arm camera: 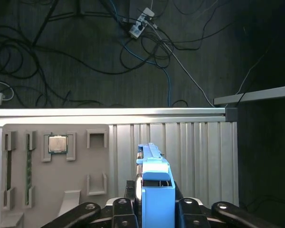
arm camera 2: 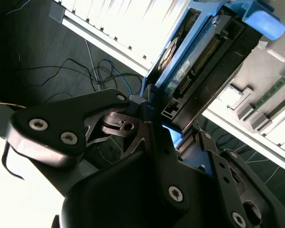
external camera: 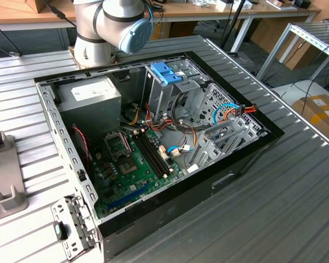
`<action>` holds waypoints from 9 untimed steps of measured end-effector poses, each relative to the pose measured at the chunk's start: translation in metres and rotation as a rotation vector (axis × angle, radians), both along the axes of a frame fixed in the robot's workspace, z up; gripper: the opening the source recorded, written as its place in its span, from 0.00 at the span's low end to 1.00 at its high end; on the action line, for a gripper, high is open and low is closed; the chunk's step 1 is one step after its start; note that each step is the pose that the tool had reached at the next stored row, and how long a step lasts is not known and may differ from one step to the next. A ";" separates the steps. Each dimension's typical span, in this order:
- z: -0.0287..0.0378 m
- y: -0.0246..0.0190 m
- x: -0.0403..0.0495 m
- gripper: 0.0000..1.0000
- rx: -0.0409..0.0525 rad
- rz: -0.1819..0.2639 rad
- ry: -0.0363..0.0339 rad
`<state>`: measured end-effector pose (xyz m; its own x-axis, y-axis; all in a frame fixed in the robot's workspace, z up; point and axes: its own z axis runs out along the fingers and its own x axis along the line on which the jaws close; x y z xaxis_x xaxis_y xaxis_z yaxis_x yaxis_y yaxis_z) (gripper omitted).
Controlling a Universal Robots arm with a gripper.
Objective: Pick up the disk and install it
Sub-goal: 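Pick up the disk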
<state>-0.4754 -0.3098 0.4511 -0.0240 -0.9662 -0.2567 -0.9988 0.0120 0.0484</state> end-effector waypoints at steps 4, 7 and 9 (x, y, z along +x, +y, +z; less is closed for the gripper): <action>0.0037 0.0000 0.0000 0.37 0.0051 0.000 0.0000; 0.0054 0.0000 0.0000 0.37 0.0075 0.000 -0.0001; 0.0067 0.0000 0.0000 0.37 0.0096 0.000 0.0000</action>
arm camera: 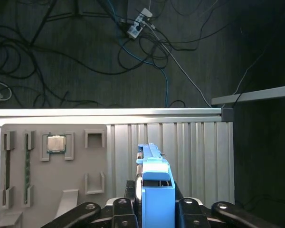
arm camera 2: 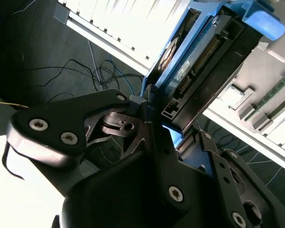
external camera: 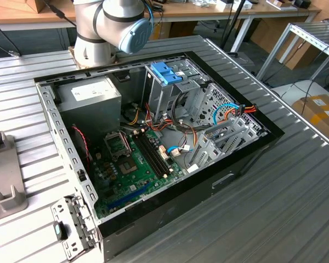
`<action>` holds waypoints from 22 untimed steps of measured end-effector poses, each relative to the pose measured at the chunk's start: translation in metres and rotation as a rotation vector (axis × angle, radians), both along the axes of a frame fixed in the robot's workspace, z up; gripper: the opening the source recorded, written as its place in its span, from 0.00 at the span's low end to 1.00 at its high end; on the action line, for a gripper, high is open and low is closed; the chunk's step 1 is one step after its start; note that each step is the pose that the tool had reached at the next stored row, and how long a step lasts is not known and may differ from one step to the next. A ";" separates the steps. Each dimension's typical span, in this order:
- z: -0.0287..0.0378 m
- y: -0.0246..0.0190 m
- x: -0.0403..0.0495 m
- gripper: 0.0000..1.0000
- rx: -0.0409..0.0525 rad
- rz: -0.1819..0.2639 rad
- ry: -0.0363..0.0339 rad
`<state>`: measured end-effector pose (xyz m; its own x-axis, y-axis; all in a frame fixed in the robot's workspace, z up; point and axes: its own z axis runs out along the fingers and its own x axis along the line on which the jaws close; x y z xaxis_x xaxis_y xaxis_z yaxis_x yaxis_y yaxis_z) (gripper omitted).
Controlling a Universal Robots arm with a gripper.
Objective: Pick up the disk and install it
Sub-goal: 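Pick up the disk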
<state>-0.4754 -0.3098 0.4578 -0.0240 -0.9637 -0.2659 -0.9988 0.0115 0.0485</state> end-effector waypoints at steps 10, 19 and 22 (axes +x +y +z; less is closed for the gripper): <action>0.0059 0.0000 0.0000 0.37 0.0110 0.000 0.0000; 0.0117 0.0000 0.0000 0.37 0.0196 0.000 0.0000; 0.0138 0.0000 0.0000 0.37 0.0222 0.000 0.0000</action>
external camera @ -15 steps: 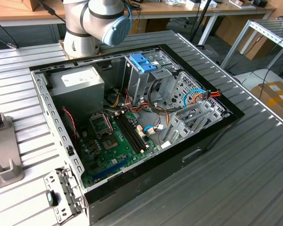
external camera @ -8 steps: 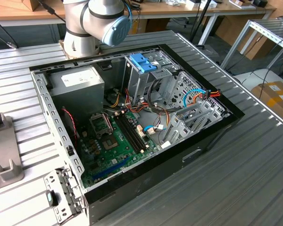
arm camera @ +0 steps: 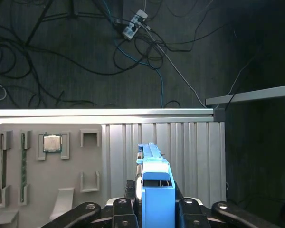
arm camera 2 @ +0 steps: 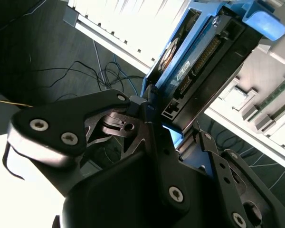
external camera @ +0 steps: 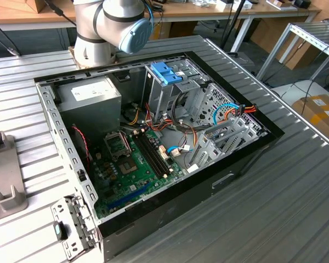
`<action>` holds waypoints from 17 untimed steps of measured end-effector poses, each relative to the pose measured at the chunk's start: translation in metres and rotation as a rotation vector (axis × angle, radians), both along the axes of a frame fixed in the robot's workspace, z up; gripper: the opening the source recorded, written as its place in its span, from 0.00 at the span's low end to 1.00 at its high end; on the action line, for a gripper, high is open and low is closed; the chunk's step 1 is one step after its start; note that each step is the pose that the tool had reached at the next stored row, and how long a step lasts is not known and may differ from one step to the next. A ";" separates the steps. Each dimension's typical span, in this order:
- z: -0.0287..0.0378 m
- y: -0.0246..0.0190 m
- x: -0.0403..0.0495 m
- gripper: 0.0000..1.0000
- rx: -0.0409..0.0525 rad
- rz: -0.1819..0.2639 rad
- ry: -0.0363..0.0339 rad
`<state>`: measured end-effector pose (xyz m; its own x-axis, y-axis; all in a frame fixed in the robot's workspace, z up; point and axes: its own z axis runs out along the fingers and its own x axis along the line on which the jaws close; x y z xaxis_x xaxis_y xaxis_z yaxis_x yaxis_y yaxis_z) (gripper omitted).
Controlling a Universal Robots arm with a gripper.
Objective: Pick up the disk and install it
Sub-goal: 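Pick up the disk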
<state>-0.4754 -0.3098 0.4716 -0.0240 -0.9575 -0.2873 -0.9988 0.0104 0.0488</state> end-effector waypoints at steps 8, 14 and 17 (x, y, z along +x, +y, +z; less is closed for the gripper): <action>0.0058 0.0000 0.0000 0.37 0.0079 0.000 -0.0001; 0.0106 0.0000 0.0000 0.37 0.0152 0.000 -0.0001; 0.0124 0.0000 0.0000 0.37 0.0182 0.000 0.0000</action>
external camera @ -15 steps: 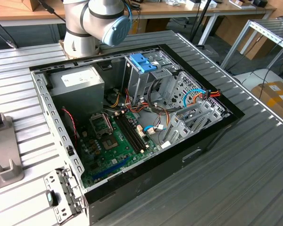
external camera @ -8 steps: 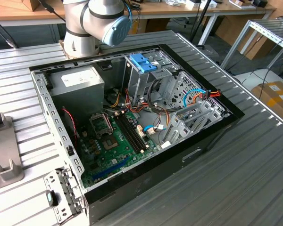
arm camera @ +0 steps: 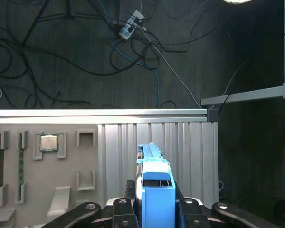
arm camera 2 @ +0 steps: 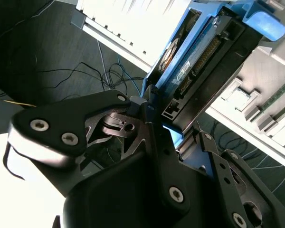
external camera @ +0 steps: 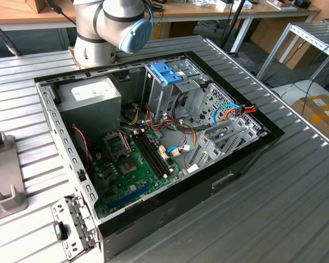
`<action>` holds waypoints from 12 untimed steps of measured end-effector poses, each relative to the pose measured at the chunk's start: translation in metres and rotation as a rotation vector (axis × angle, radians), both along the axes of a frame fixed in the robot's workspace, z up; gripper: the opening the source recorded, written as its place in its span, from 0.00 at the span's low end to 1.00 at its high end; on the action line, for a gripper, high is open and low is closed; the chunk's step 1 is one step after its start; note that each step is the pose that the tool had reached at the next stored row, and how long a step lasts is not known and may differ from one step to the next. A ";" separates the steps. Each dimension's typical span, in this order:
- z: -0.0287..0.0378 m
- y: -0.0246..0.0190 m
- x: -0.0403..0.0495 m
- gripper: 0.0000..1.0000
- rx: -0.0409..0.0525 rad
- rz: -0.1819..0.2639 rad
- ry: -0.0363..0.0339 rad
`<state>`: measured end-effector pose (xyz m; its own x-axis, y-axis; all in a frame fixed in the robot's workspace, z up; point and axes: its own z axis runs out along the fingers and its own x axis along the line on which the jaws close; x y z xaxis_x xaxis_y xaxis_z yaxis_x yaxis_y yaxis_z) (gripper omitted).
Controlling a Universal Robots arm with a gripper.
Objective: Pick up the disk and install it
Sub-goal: 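Pick up the disk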
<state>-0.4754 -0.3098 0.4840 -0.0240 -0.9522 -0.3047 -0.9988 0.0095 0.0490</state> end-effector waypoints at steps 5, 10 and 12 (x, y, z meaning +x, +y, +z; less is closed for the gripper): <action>0.0037 0.0000 0.0000 0.37 0.0055 0.000 0.0000; 0.0076 0.0000 0.0000 0.37 0.0099 0.000 0.0000; 0.0093 0.0000 0.0000 0.37 0.0116 0.000 0.0000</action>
<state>-0.4754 -0.3098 0.4933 -0.0240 -0.9486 -0.3156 -0.9988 0.0090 0.0491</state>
